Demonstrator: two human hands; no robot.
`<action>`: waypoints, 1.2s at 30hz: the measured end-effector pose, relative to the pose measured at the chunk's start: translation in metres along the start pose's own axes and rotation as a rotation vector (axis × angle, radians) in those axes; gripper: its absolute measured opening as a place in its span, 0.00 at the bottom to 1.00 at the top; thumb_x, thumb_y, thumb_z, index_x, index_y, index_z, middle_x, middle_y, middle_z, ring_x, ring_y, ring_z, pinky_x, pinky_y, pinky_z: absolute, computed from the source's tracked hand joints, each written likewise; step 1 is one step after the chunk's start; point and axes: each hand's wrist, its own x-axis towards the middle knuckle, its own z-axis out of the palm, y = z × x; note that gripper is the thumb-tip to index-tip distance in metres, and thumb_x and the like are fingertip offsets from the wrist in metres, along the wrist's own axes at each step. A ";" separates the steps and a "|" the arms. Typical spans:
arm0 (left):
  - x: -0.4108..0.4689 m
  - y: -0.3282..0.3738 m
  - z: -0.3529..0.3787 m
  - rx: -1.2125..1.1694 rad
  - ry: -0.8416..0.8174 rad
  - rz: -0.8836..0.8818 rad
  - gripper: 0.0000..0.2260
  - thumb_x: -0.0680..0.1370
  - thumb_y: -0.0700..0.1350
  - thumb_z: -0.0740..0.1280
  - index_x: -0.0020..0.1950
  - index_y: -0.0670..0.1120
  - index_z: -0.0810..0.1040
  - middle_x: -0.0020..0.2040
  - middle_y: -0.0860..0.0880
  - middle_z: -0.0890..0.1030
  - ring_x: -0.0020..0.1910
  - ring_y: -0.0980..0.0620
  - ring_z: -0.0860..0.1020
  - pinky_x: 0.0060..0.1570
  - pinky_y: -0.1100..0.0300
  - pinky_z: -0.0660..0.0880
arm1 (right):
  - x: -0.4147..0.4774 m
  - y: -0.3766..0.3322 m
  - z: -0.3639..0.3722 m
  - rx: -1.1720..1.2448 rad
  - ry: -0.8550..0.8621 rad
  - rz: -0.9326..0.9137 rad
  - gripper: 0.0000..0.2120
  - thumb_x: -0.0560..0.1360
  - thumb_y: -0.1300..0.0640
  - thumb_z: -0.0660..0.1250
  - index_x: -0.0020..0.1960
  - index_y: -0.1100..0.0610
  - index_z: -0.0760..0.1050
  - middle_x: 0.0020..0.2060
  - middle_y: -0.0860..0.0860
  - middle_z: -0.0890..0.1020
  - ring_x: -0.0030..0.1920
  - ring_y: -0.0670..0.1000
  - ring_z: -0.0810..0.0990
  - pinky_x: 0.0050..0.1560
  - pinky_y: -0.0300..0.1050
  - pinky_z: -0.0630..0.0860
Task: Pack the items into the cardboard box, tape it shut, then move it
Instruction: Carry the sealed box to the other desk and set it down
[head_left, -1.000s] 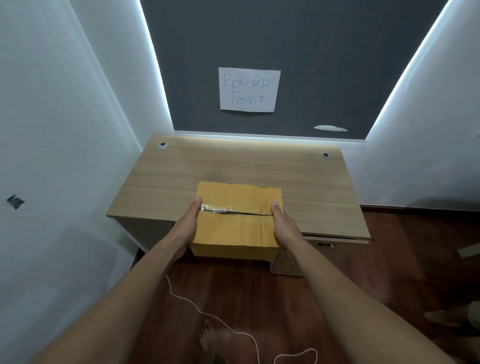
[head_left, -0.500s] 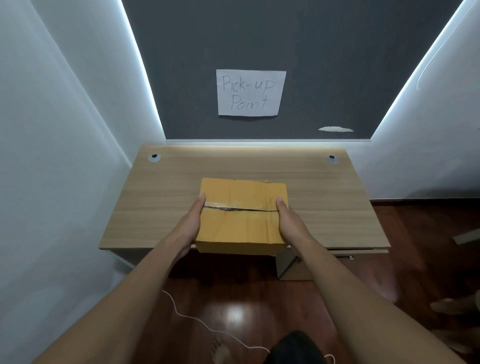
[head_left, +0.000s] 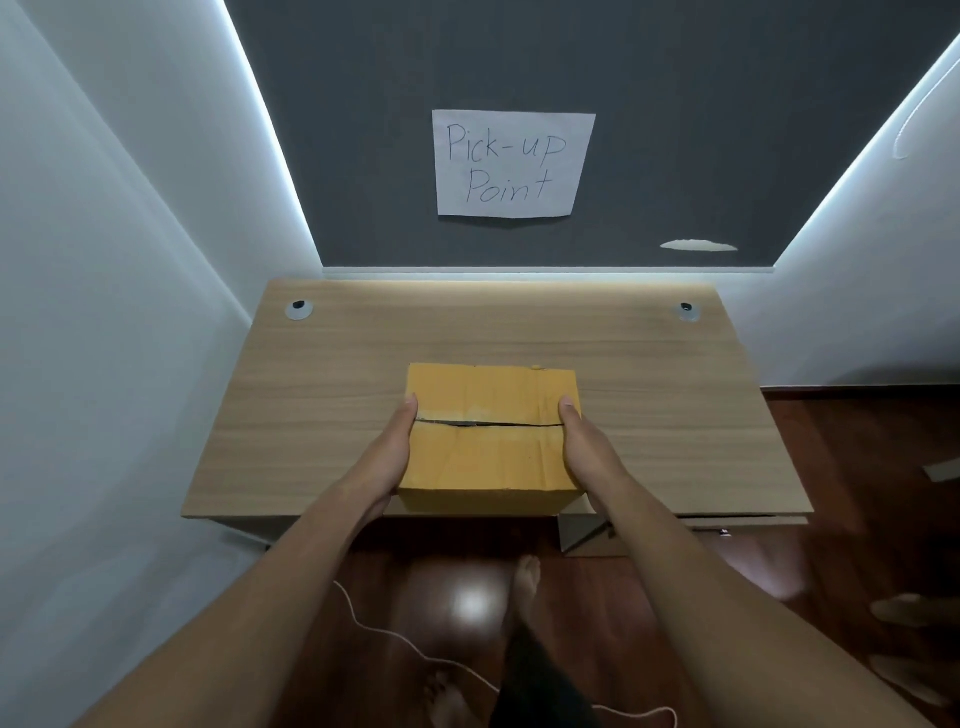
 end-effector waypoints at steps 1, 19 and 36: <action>0.009 0.003 0.001 -0.002 -0.005 0.003 0.26 0.86 0.70 0.49 0.68 0.59 0.80 0.56 0.52 0.89 0.55 0.52 0.87 0.48 0.55 0.80 | 0.009 0.000 0.000 0.002 -0.001 -0.001 0.38 0.83 0.27 0.49 0.84 0.48 0.67 0.79 0.50 0.74 0.78 0.55 0.72 0.81 0.59 0.66; 0.185 0.054 0.036 -0.098 -0.016 -0.063 0.30 0.82 0.74 0.56 0.78 0.59 0.74 0.70 0.52 0.82 0.67 0.50 0.82 0.69 0.45 0.79 | 0.185 -0.028 -0.025 -0.005 0.005 0.112 0.39 0.78 0.23 0.58 0.81 0.45 0.70 0.74 0.48 0.77 0.75 0.54 0.74 0.78 0.57 0.69; 0.315 0.068 0.025 -0.040 0.042 -0.036 0.39 0.75 0.79 0.61 0.80 0.59 0.74 0.76 0.52 0.79 0.76 0.47 0.76 0.77 0.39 0.71 | 0.281 -0.068 -0.029 -0.200 0.099 -0.104 0.25 0.86 0.35 0.57 0.74 0.47 0.77 0.63 0.50 0.85 0.66 0.57 0.82 0.57 0.45 0.70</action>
